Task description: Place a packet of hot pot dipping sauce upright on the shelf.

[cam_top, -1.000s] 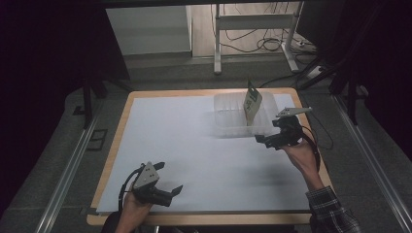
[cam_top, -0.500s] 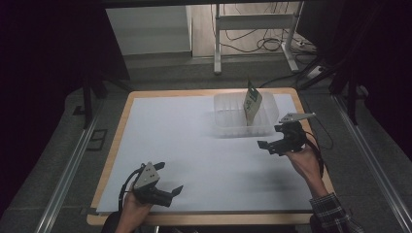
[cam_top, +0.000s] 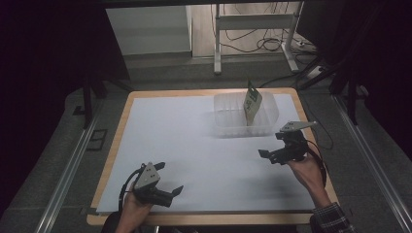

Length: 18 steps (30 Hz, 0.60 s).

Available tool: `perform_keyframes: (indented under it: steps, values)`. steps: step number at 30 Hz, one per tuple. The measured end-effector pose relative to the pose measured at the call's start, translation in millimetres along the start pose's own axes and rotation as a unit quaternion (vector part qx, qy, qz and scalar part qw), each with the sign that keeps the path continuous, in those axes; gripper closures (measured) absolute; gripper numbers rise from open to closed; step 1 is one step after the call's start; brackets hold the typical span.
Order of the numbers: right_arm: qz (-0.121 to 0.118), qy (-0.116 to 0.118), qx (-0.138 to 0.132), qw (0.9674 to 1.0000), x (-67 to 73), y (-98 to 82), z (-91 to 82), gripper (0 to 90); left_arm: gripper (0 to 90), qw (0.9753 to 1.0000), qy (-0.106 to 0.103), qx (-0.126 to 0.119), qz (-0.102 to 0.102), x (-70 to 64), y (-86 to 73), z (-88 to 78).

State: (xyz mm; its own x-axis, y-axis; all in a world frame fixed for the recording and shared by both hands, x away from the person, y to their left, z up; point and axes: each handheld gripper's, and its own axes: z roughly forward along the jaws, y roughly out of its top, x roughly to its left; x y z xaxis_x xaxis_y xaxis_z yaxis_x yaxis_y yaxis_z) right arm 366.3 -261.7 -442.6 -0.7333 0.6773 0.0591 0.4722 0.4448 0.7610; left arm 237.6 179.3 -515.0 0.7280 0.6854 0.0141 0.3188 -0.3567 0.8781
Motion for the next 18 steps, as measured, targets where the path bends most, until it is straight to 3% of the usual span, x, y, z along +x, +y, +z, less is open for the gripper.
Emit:
perform_keyframes:
  steps: [18]
  values:
    - [-0.006,-0.015,-0.003,0.9999,10.7,-18.8,-14.6,0.1,0.0,1.0,0.0,0.001,0.0,-0.4,0.0,0.3]
